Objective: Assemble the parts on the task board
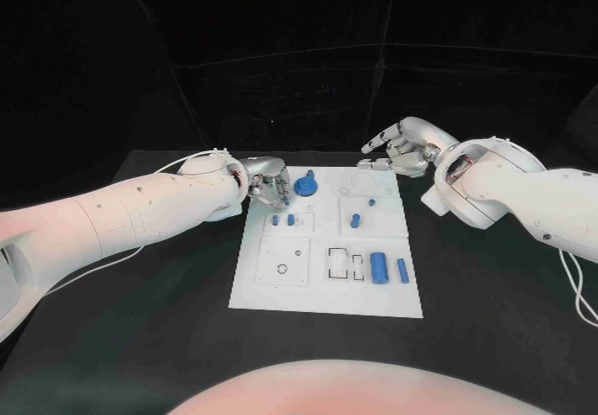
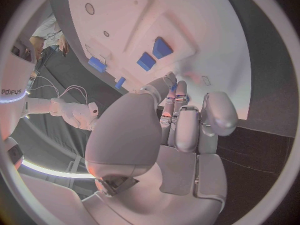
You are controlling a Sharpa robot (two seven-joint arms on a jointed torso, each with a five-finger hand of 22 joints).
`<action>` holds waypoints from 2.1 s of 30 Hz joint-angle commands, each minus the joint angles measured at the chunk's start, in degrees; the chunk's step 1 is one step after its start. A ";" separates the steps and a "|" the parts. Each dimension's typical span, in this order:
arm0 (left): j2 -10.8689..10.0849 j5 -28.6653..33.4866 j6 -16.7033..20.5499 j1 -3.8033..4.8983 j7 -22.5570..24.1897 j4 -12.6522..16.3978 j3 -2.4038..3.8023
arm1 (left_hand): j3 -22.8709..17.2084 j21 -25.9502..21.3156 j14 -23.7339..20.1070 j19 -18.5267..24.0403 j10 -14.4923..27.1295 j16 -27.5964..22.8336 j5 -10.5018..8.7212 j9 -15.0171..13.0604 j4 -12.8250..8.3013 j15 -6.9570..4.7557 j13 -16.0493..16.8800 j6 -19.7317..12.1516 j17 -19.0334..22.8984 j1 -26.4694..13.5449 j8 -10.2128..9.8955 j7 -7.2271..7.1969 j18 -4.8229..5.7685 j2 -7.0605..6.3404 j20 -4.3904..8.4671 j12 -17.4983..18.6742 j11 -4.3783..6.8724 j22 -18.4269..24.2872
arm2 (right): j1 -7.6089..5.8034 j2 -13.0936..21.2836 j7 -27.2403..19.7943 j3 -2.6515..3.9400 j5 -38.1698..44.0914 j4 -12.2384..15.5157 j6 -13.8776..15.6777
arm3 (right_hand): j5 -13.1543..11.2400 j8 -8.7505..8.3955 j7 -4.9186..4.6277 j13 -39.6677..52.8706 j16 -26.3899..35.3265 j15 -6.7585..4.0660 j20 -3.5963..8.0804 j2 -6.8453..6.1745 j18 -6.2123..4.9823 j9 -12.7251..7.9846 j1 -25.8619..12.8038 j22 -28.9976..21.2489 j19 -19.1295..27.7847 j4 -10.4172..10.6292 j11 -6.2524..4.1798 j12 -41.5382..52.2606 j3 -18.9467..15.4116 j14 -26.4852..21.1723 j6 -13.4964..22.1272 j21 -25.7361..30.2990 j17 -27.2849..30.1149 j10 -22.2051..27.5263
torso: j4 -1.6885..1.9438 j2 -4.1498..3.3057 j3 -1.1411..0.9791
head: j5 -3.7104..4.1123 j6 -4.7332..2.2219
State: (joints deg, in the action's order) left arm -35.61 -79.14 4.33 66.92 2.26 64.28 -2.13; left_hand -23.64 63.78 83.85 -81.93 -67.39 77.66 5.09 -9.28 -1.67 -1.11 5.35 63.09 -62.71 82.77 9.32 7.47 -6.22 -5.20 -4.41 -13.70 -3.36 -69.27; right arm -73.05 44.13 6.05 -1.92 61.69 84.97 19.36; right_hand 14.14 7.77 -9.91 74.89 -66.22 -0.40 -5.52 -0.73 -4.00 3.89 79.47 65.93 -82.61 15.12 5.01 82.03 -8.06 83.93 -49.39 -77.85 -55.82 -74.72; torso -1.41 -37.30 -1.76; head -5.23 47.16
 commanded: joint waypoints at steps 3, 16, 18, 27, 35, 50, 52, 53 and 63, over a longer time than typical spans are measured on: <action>0.15 0.24 -0.15 -0.09 0.67 0.18 -0.05 | -0.34 0.26 1.25 -0.48 -0.55 -0.20 0.18 0.03 -0.03 -0.25 0.13 0.49 0.07 -0.64 -0.10 -0.09 0.55 0.14 0.00 0.24 0.03 -0.13 | -0.10 -0.05 -0.52 0.04 -0.10 0.03 -0.19 | 0.17 0.21 0.01 0.04 -0.19 0.12 -0.08 0.64 -0.57 0.06 -0.03 -0.02 0.43 -0.05 -0.12 -0.25 -0.45 0.89 -0.32 0.21 0.08 0.31 | 0.01 -0.01 -0.02 | 0.06 0.01; 0.18 -0.56 0.33 -0.09 1.18 0.44 -0.05 | -0.30 0.41 1.27 -0.51 -0.72 -0.12 0.15 0.05 -0.14 -0.28 0.17 0.60 -0.03 -0.80 -0.14 -0.10 0.58 -0.01 0.02 0.35 0.05 -0.27 | -0.10 -0.08 -0.52 0.04 -0.10 -0.04 -0.23 | 0.17 0.21 0.01 0.04 -0.19 0.12 -0.08 0.64 -0.57 0.06 -0.03 -0.02 0.43 -0.05 -0.12 -0.25 -0.45 0.89 -0.32 0.21 0.08 0.31 | -0.01 0.01 0.01 | 0.15 0.07; 0.19 -0.58 0.21 -0.09 1.13 0.43 -0.05 | -0.29 0.42 1.28 -0.51 -0.72 -0.11 0.14 0.06 -0.15 -0.29 0.17 0.58 -0.05 -0.85 -0.18 -0.09 0.58 -0.05 0.03 0.40 0.04 -0.29 | -0.10 -0.10 -0.52 0.04 -0.10 -0.05 -0.24 | 0.17 0.21 0.01 0.04 -0.19 0.12 -0.08 0.64 -0.57 0.06 -0.03 -0.02 0.43 -0.05 -0.12 -0.25 -0.45 0.89 -0.32 0.21 0.08 0.31 | -0.01 0.00 0.01 | 0.16 0.05; 0.40 -1.80 -0.45 -0.09 0.99 0.38 -0.05 | -0.12 0.31 1.22 -0.44 -0.58 -0.17 0.11 0.24 -0.24 -0.22 0.16 0.27 0.19 -1.36 -0.57 -0.04 0.59 -0.44 0.00 0.88 -0.07 -0.27 | -0.10 -0.19 -0.54 0.04 -0.10 -0.10 -0.29 | 0.17 0.21 0.01 0.04 -0.19 0.12 -0.08 0.64 -0.57 0.06 -0.03 -0.02 0.43 -0.05 -0.12 -0.25 -0.45 0.89 -0.32 0.21 0.08 0.31 | 0.03 -0.01 -0.02 | 0.13 0.09; 0.51 -2.23 -0.92 -0.09 0.38 0.22 -0.05 | 0.01 0.14 1.16 -0.34 -0.30 -0.21 0.12 0.49 -0.34 -0.12 0.14 -0.27 0.39 -1.79 -1.11 0.05 0.57 -0.76 -0.05 1.43 -0.20 -0.20 | -0.10 -0.20 -0.56 0.04 -0.10 -0.11 -0.30 | 0.17 0.21 0.01 0.04 -0.19 0.12 -0.08 0.64 -0.57 0.06 -0.03 -0.02 0.43 -0.05 -0.12 -0.25 -0.45 0.89 -0.32 0.21 0.08 0.31 | -0.03 0.01 -0.01 | 0.21 0.09; 0.39 -2.29 -0.80 -0.08 -0.27 0.05 -0.05 | 0.26 -0.71 0.78 0.06 2.69 -0.44 0.15 2.09 -0.33 0.81 -0.35 -4.20 1.52 -3.52 -4.56 0.90 0.48 -2.02 -0.78 4.29 -1.37 0.14 | -0.10 -0.14 -0.56 0.04 -0.10 -0.22 -0.27 | 0.17 0.21 0.01 0.04 -0.19 0.12 -0.08 0.64 -0.57 0.06 -0.03 -0.02 0.43 -0.05 -0.12 -0.25 -0.45 0.89 -0.32 0.21 0.08 0.31 | 0.02 0.00 0.01 | 0.33 0.09; 0.31 -2.29 -0.49 -0.08 -0.23 0.07 -0.05 | 0.42 -0.95 0.68 0.16 3.55 -0.53 0.17 2.36 -0.29 1.02 -0.51 -4.97 1.81 -3.84 -5.10 1.07 0.44 -2.38 -0.93 4.87 -1.59 0.28 | -0.10 -0.11 -0.55 0.04 -0.10 -0.26 -0.25 | 0.17 0.21 0.01 0.04 -0.19 0.12 -0.08 0.64 -0.57 0.06 -0.03 -0.02 0.43 -0.05 -0.12 -0.25 -0.45 0.89 -0.32 0.21 0.08 0.31 | 0.05 0.00 0.01 | 0.33 0.10; 0.28 -2.29 -0.37 -0.08 -0.22 0.08 -0.05 | 0.52 -1.10 0.60 0.24 4.12 -0.60 0.19 2.55 -0.26 1.14 -0.61 -5.58 2.02 -4.03 -5.45 1.16 0.41 -2.63 -1.03 5.22 -1.73 0.37 | -0.10 -0.10 -0.55 0.04 -0.10 -0.28 -0.25 | 0.17 0.21 0.01 0.04 -0.19 0.12 -0.08 0.64 -0.57 0.06 -0.03 -0.02 0.43 -0.05 -0.12 -0.25 -0.45 0.89 -0.32 0.21 0.08 0.31 | 0.07 0.00 0.01 | 0.32 0.10; -0.51 -2.26 0.67 -0.09 0.05 0.42 -0.04 | 0.87 -1.60 0.51 0.43 5.22 -0.57 0.17 3.08 -0.17 1.30 -0.73 -7.22 2.23 -4.49 -5.77 1.32 0.30 -3.19 -1.30 5.70 -1.96 0.65 | -0.10 0.14 -0.56 0.03 -0.10 -0.63 0.01 | 0.19 0.24 0.01 -0.30 -0.17 0.12 -0.09 0.77 -0.61 0.06 0.13 -0.25 0.50 -0.01 -0.13 -0.41 -0.63 0.88 -0.31 0.33 0.13 0.65 | 0.04 0.00 0.04 | 0.35 0.01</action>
State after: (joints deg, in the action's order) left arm -36.01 -81.18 4.15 66.75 2.26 64.53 -2.22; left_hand -23.15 62.49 84.06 -81.48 -62.54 77.39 5.10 -6.26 -1.81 -0.07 4.69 56.28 -60.51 78.91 3.80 8.89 -6.22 -8.35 -5.27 -8.21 -5.33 -68.70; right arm -73.05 44.22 5.97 -1.92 61.67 84.36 19.27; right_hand 14.14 7.77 -9.91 74.66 -66.22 -0.40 -5.53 -0.50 -4.00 3.89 79.70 65.76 -82.60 15.07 4.81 81.89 -8.49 83.93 -49.39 -77.85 -55.77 -74.49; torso -1.38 -37.31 -1.73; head -4.92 47.19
